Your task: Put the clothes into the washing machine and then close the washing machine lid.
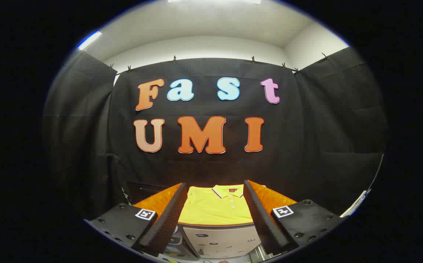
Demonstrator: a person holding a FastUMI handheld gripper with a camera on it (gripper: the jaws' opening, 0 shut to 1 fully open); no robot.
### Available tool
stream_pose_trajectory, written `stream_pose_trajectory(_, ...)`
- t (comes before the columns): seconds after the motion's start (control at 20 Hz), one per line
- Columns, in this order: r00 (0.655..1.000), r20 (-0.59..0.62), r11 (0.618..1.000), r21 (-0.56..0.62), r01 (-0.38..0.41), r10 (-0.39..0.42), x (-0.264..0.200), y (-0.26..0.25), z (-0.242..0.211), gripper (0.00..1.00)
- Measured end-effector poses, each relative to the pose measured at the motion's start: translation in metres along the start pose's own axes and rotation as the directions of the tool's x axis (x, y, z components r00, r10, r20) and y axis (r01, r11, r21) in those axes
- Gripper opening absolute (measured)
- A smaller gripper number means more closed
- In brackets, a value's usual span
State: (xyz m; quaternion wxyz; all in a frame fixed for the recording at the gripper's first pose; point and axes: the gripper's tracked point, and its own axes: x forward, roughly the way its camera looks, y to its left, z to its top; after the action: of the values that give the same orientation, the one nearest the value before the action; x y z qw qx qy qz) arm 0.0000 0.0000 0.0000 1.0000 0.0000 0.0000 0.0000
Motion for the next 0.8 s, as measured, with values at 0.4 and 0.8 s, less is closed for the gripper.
stream_pose_trajectory(0.4, 1.0, -0.009, 1.0, 0.01, -0.007, 0.007, -0.0019, 0.0024, -0.0043, 0.99)
stream_pose_trajectory(0.8, 1.0, -0.021, 1.0, -0.002, -0.007, 0.007, 0.0015, 0.0026, -0.0012, 0.99)
